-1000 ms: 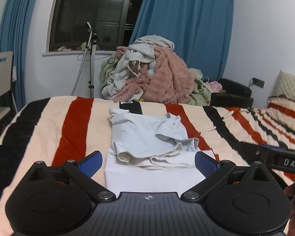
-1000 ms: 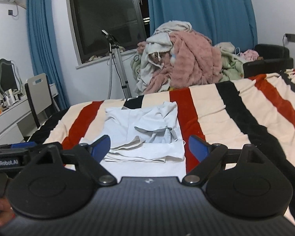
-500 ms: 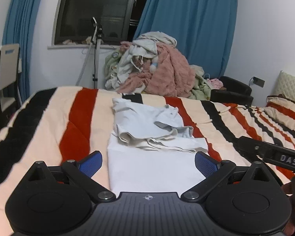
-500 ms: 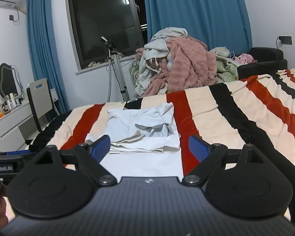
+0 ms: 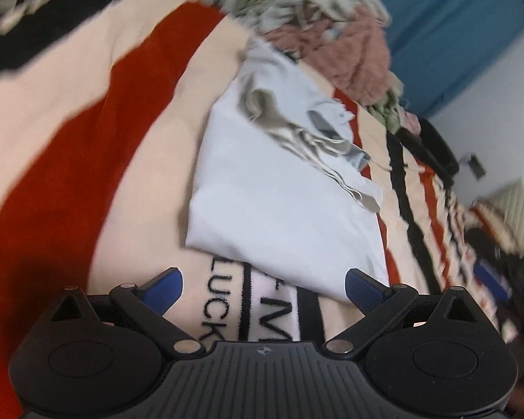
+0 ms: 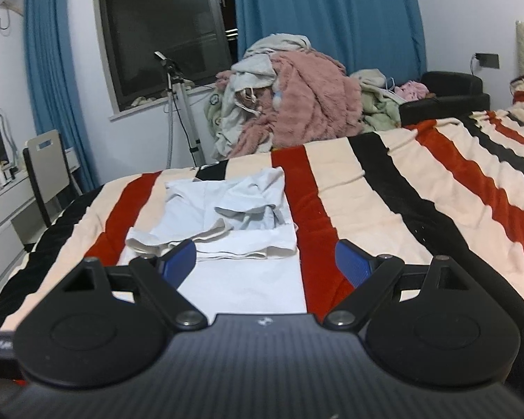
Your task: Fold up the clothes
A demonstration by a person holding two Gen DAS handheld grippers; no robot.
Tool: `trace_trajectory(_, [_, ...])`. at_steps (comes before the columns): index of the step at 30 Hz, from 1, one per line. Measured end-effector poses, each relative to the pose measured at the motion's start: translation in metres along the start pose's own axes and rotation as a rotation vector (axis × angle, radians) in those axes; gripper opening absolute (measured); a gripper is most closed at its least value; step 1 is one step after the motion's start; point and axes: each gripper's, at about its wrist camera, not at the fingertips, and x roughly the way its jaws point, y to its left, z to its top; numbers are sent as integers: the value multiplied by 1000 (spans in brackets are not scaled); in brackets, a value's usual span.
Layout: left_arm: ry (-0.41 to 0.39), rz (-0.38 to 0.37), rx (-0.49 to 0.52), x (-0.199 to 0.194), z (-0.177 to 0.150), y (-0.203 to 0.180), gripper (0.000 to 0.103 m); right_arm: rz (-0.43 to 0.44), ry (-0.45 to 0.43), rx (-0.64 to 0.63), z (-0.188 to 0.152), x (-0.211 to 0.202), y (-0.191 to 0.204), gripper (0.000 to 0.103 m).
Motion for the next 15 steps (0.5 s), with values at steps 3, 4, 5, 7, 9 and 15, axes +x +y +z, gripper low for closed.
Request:
trace_trajectory(3, [14, -34, -92, 14, 8, 15, 96, -7, -2, 11, 0, 0, -2, 88])
trace_trajectory(4, [-2, -43, -99, 16, 14, 17, 94, -9, -2, 14, 0, 0, -2, 88])
trace_trajectory(5, [-22, -52, -107, 18, 20, 19, 91, -12, -3, 18, 0, 0, -3, 88])
trace_trajectory(7, [-62, -86, -136, 22, 31, 24, 88, -16, -4, 25, 0, 0, -4, 88])
trace_trajectory(9, [-85, -137, -176, 24, 37, 30, 88, -24, -8, 33, 0, -1, -5, 88])
trace_trajectory(15, [-60, -124, -215, 32, 29, 37, 81, -60, -37, 129, 2, -4, -19, 88])
